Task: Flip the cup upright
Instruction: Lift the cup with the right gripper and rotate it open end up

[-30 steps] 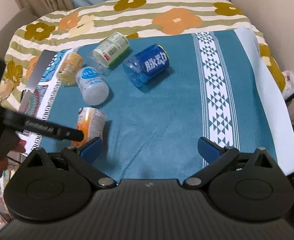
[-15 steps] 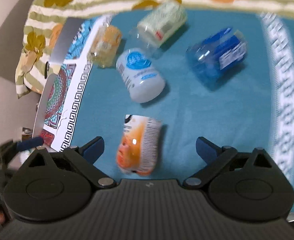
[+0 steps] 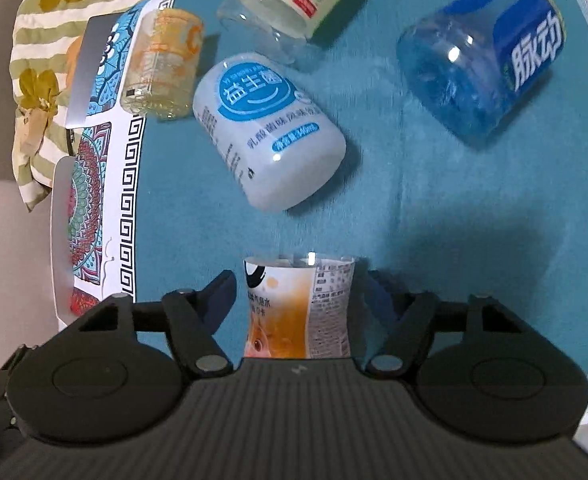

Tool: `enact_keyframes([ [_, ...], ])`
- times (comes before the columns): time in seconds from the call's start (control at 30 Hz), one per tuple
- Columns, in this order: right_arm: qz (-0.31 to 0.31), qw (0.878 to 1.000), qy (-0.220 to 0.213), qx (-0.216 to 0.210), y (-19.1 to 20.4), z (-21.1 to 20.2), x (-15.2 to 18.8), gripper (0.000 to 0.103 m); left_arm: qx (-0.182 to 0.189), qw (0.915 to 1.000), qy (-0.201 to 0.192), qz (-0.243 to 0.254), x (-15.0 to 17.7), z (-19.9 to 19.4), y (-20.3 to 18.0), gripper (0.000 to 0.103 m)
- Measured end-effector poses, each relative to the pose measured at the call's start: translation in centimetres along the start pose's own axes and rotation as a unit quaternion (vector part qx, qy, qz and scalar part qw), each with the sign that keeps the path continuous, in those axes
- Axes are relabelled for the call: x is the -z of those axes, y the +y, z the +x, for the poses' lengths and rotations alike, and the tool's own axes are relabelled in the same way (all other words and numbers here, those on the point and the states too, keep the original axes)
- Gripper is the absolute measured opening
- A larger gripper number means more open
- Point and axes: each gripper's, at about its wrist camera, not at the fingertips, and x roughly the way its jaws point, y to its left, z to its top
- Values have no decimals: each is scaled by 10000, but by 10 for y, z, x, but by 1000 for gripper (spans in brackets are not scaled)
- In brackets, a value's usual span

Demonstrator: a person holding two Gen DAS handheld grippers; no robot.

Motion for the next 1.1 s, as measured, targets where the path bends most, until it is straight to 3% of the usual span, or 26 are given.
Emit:
enact_keyframes([
  [0.17, 158, 9998, 53, -72, -6, 4, 0, 71, 52, 10000, 11, 4, -3, 2, 2, 103],
  [0.47, 51, 9998, -106, -154, -5, -3, 4, 67, 112, 9999, 54, -55, -3, 3, 3, 103],
  [0.57, -3, 9990, -429, -146, -6, -18, 13, 67, 112, 9999, 20, -27, -4, 0, 2, 103],
  [0.67, -92, 9947, -1023, 4, -7, -40, 26, 67, 103, 9999, -6, 18, -4, -2, -2, 103],
  [0.77, -225, 9827, -1822, 244, -9, -59, 46, 67, 113, 9999, -18, 86, -4, -2, -6, 103],
  [0.87, -467, 9614, -2643, 605, -8, -62, 70, 67, 101, 9998, 12, 169, -4, 1, -11, 103],
  [1.1, -768, 9171, -3777, 1014, -17, -42, 102, 67, 57, 9995, 17, 310, 0, 4, -17, 103],
])
